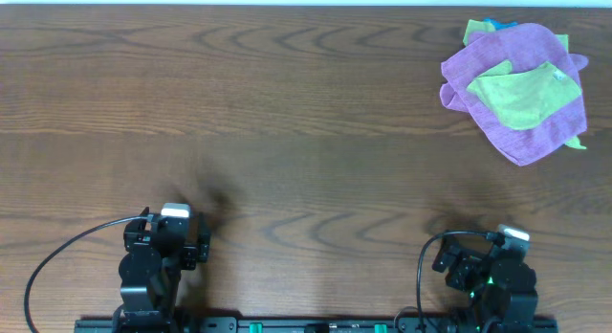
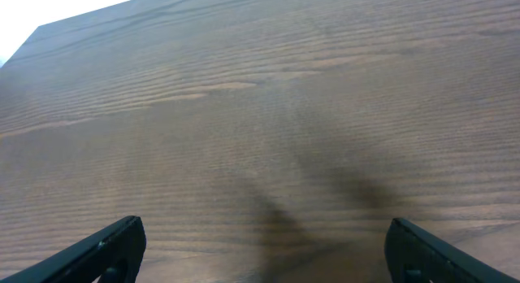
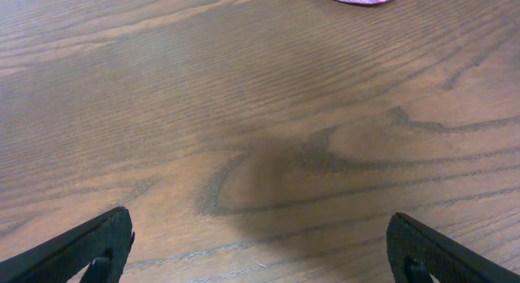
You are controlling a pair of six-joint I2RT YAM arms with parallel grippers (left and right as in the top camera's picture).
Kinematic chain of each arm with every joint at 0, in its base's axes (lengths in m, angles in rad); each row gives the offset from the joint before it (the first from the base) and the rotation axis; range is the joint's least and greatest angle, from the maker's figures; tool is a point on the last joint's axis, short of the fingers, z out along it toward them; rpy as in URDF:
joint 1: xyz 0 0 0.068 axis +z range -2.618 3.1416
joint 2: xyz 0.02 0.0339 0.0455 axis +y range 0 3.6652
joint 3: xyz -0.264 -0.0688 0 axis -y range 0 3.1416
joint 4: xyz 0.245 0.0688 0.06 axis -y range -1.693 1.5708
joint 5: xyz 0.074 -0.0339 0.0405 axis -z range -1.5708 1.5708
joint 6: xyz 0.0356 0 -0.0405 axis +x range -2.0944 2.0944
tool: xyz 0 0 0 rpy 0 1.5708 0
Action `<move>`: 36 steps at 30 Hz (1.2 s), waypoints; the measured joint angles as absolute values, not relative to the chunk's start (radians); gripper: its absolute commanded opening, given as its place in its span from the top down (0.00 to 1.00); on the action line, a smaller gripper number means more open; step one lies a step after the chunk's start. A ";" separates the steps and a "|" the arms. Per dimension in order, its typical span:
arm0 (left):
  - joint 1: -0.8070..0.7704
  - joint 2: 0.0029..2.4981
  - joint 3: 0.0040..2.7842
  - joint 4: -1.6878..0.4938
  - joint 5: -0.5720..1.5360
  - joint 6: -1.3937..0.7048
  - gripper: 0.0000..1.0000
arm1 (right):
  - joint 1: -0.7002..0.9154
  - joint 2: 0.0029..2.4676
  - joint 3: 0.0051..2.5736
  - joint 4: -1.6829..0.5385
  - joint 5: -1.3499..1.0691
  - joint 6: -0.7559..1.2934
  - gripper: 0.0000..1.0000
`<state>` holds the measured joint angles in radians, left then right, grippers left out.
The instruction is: Fold the cloth
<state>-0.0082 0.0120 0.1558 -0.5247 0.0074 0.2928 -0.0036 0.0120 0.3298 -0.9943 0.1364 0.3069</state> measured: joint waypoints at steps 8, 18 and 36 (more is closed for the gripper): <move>-0.008 0.012 0.156 -0.525 0.007 0.293 0.05 | -0.004 0.012 0.330 -0.994 0.167 0.307 0.01; -0.008 0.012 0.156 -0.525 0.007 0.293 0.05 | -0.004 0.012 0.330 -0.994 0.173 0.307 0.01; -0.008 0.012 0.156 -0.524 0.007 0.293 0.05 | -0.004 0.208 0.471 -0.911 0.153 0.326 0.01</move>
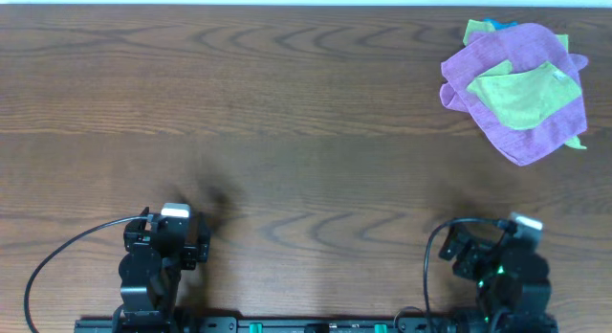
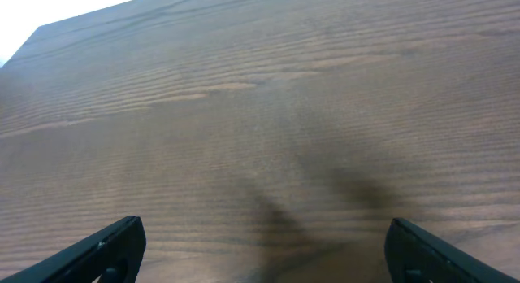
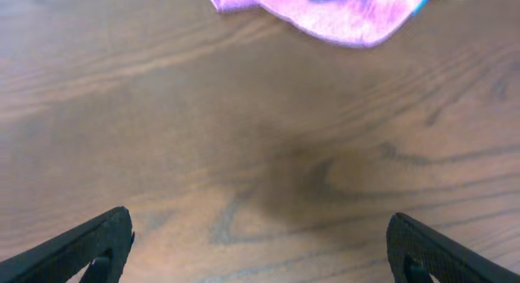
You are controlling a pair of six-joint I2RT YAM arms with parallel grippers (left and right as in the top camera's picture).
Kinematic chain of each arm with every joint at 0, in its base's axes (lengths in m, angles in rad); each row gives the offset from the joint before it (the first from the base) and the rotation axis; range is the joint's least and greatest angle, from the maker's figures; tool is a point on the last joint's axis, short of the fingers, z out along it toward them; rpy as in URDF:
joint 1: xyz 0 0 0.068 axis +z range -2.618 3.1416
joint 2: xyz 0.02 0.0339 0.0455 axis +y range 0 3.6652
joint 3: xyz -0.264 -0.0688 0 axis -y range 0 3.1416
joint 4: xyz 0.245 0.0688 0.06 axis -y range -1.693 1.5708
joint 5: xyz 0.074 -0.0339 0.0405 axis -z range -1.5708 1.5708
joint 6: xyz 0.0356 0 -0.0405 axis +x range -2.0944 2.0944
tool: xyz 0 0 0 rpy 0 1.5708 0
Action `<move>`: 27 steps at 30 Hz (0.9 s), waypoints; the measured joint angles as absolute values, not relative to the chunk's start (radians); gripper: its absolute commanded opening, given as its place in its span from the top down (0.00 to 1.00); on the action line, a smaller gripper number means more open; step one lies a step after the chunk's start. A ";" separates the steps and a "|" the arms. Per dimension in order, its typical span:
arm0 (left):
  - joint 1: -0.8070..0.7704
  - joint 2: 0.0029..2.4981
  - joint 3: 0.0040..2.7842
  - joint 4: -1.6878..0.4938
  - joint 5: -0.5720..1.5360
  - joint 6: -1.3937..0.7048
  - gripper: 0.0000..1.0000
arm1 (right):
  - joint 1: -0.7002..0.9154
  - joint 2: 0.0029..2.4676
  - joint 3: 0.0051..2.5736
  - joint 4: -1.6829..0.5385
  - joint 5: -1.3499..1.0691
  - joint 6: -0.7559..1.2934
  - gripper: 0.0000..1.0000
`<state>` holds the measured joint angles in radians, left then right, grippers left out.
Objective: Fold the cloth
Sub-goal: 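Reach the right gripper over the cloth pile toward the green towel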
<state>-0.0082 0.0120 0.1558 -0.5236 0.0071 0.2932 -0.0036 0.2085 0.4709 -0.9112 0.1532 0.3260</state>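
A crumpled purple cloth point(image 1: 516, 103) lies in a heap at the far right of the table, with a green cloth point(image 1: 521, 92) on top and other cloth edges under it. Its purple near edge point(image 3: 325, 10) shows at the top of the right wrist view. My right gripper point(image 1: 521, 228) stands open near the front edge, well short of the heap, its fingertips point(image 3: 106, 238) wide apart over bare wood. My left gripper point(image 1: 172, 223) is open at the front left, far from the cloths, one finger point(image 2: 114, 246) at each lower corner.
The wooden table point(image 1: 287, 113) stretches wide between the arms and the cloth heap. Its far edge point(image 1: 287, 5) runs along the top. The arm bases and cables sit at the front edge.
My right arm has shifted a little to the right and toward the heap, so more of the purple cloth shows in its wrist view. The left arm has not moved.
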 measured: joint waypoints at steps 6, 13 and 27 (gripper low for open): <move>-0.008 0.012 0.156 -0.522 0.007 0.293 0.05 | -0.004 0.440 0.673 -0.878 0.153 0.326 0.01; -0.008 0.011 0.156 -0.523 0.007 0.293 0.05 | -0.004 0.617 0.855 -0.870 0.155 0.325 0.01; -0.008 0.011 0.156 -0.523 0.007 0.293 0.05 | -0.004 0.823 1.069 -0.930 0.204 0.302 0.01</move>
<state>-0.0082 0.0109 0.1558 -0.5228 0.0071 0.2928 -0.0036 0.8230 1.0695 -0.9298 0.2035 0.3019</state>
